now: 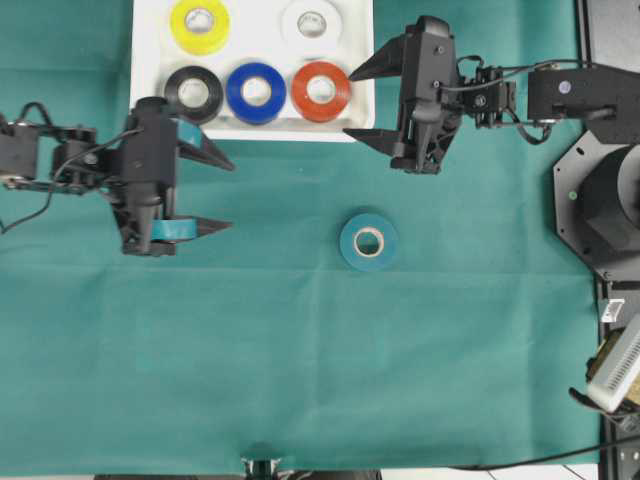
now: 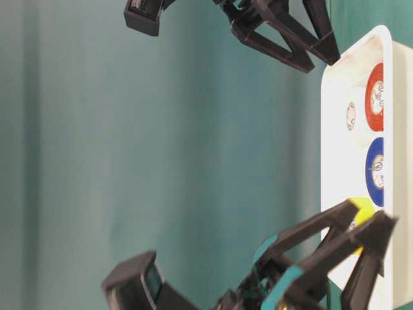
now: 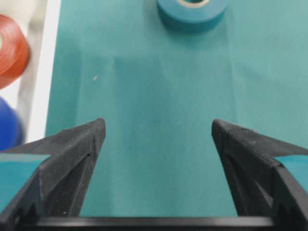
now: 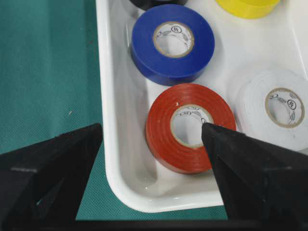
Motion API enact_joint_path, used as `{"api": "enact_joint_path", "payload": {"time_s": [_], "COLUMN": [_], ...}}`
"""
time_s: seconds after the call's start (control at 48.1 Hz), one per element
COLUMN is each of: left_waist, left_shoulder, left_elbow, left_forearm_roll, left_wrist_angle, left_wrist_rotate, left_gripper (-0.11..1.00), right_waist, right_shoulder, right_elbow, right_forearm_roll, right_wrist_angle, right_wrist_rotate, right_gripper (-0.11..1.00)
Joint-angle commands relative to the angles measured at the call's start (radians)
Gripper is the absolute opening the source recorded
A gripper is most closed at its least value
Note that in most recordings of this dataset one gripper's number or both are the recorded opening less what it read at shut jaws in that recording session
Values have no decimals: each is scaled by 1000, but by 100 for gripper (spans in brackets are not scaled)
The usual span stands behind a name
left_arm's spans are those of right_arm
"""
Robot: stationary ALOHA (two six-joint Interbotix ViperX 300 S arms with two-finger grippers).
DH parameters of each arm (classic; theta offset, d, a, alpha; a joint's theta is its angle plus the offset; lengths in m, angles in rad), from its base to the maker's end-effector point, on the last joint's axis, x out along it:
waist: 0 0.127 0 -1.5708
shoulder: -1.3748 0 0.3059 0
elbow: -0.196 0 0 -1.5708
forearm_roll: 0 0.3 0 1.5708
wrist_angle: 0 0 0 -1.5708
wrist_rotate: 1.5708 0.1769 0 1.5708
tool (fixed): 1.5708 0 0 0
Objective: Put the tape alternately from left to right into the white case.
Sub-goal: 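Move the left gripper toward the teal tape roll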
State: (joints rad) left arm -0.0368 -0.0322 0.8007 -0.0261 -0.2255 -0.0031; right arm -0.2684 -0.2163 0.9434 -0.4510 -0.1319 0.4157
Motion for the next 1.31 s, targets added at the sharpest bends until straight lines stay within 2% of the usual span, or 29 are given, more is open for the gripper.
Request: {"api": "enact_joint_path", "payload": {"time_s": [0.0, 0.27, 0.582, 0.707, 1.206, 1.289], "left_waist": [-8, -28, -55, -57, -55, -55], "left_shoulder": [14, 91, 181, 213, 339, 351], "left_elbow": [-61, -176, -288, -333, -532, -557], "left_forearm_roll": [-3, -3, -3, -3, -3, -3], "left_wrist_angle": [21, 75, 100, 120, 253, 262], "left_wrist_rotate": [-41, -172, -272, -290, -295, -313], "left_gripper": [95, 94, 95, 95, 95, 95], "right_waist": [2, 0, 0, 2, 0, 2], "right_shoulder": [-9, -9, -9, -9, -9, -9], "right_elbow": [-9, -8, -8, -8, 9, 9], "right_forearm_roll": [-2, -2, -2, -2, -2, -2], "right_wrist_angle": [-6, -5, -2, -2, -2, -2], "right_wrist_rotate": [0, 0, 0, 0, -2, -2], "right_gripper": [84, 84, 84, 84, 84, 84]}}
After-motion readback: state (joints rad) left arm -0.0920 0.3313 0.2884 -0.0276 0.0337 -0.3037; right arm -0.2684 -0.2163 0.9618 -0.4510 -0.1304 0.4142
